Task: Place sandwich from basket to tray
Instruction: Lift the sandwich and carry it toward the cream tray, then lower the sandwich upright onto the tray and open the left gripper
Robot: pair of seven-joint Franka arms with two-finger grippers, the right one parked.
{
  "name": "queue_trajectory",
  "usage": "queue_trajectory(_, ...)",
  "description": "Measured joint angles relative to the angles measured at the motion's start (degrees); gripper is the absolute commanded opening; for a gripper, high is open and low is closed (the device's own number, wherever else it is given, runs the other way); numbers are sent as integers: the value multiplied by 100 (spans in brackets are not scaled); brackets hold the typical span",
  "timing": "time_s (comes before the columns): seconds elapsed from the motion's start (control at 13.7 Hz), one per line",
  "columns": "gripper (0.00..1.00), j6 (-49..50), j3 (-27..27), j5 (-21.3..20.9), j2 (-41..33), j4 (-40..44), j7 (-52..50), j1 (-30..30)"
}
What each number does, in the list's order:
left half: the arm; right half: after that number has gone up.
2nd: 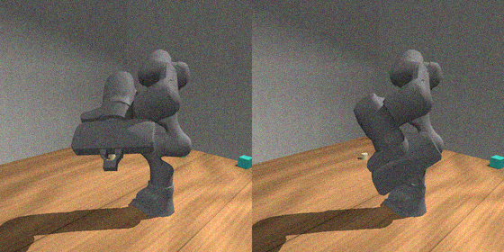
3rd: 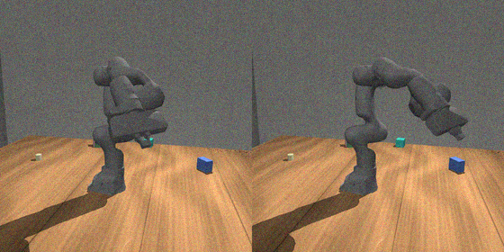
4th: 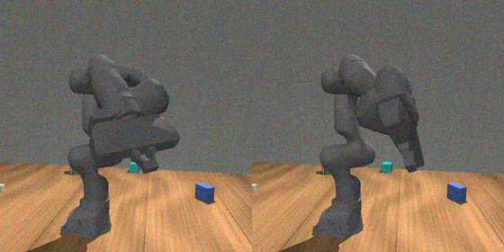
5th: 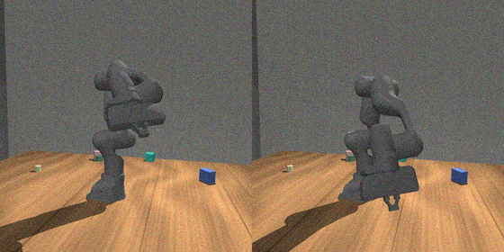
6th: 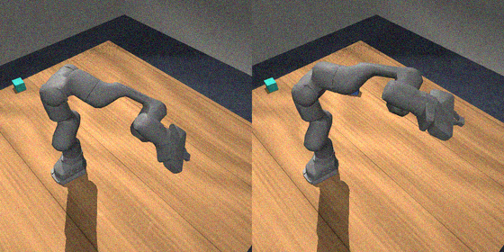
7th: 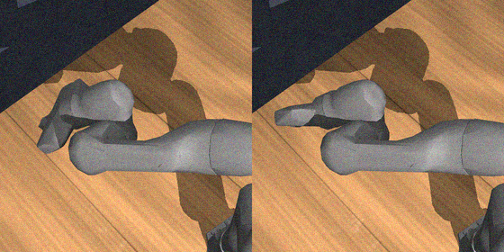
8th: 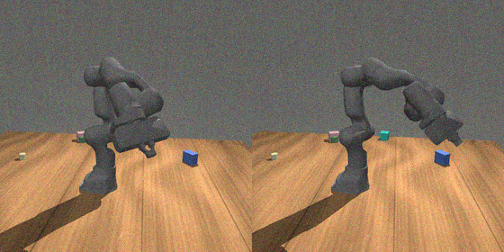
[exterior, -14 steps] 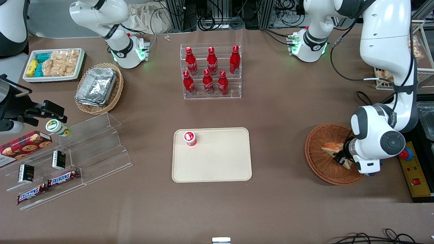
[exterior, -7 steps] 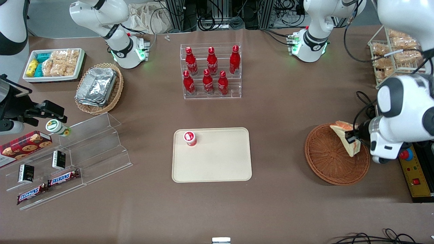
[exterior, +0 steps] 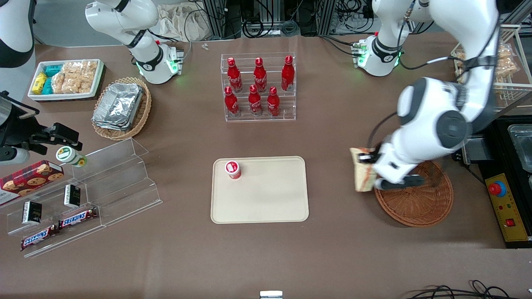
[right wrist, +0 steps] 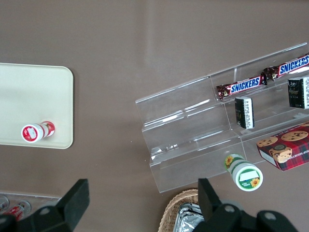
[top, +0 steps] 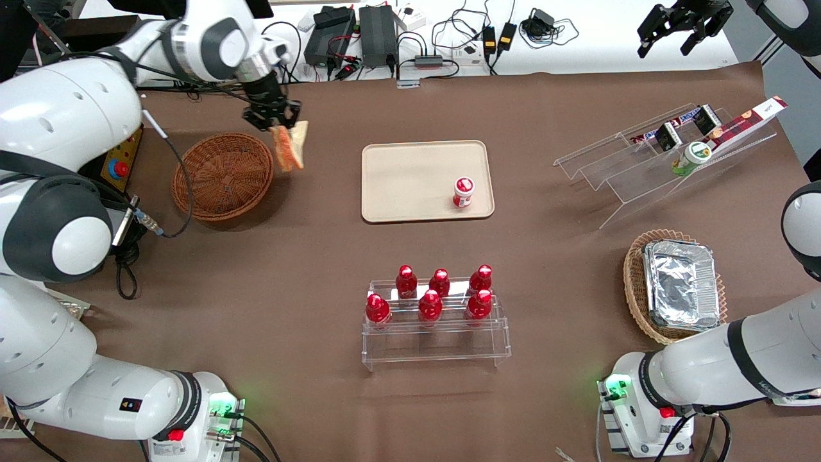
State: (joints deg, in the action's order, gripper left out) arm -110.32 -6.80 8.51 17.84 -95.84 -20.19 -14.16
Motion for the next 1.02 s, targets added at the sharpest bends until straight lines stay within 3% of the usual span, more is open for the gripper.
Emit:
queue_trajectory(0.44,0,-1533,-76,-104,1072,69,-151,-1069)
queue_trajectory(0.8,0,-1907,-68,-544,2208,778,-676,-1265)
queue_trajectory(0.88,21,-2070,-68,-577,2313,832,-716,-1286)
queue_trajectory(0.95,99,-2186,-68,-668,2387,857,-804,-1312)
queue_trajectory(1.02,100,-2241,-67,-816,2443,869,-918,-1336)
